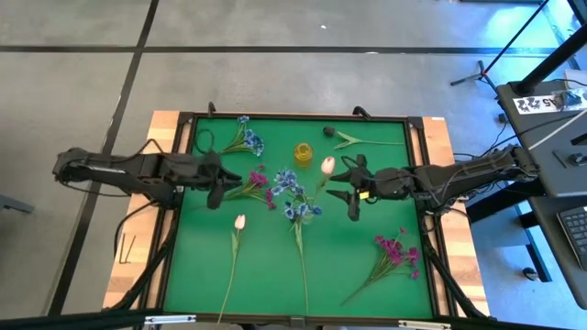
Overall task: Sort flowers into vase by color
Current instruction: Put the pink flower into the transparent vase
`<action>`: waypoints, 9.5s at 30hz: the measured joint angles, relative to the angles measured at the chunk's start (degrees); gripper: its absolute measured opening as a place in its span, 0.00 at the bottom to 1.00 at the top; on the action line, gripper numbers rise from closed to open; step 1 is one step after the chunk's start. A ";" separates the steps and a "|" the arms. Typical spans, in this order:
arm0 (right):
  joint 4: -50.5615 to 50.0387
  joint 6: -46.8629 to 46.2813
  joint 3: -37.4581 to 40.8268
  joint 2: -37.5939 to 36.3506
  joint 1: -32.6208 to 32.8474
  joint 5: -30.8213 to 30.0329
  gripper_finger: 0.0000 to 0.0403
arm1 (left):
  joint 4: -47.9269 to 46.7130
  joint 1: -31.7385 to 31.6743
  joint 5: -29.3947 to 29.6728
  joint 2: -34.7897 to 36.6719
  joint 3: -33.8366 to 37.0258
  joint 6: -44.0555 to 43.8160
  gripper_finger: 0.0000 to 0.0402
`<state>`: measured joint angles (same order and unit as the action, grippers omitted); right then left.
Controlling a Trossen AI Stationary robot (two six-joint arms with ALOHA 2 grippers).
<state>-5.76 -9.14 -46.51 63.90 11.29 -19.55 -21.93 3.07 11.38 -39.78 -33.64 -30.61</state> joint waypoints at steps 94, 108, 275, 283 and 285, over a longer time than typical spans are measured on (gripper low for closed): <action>-25.16 -22.55 -1.52 -3.65 19.08 -25.04 0.45 | 2.36 24.09 -2.49 -52.30 -9.68 -54.76 0.25; -25.16 -22.54 -1.52 -3.65 19.06 -25.04 0.45 | 1.91 22.98 3.07 -52.47 -9.60 -54.28 0.22; 47.69 7.88 15.47 -4.40 -1.20 7.30 0.01 | 7.84 22.35 37.13 -11.82 -22.52 31.87 0.28; 55.22 7.98 15.90 4.55 -1.20 8.18 0.01 | 16.20 19.58 33.96 -8.34 -8.96 27.93 0.28; 56.36 7.92 15.90 6.79 -1.20 8.22 0.01 | 18.88 19.31 33.92 -7.49 -6.02 27.54 0.28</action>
<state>50.60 -1.21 -30.61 70.69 10.09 -11.33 -3.04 22.38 45.30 -47.27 -39.66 -3.07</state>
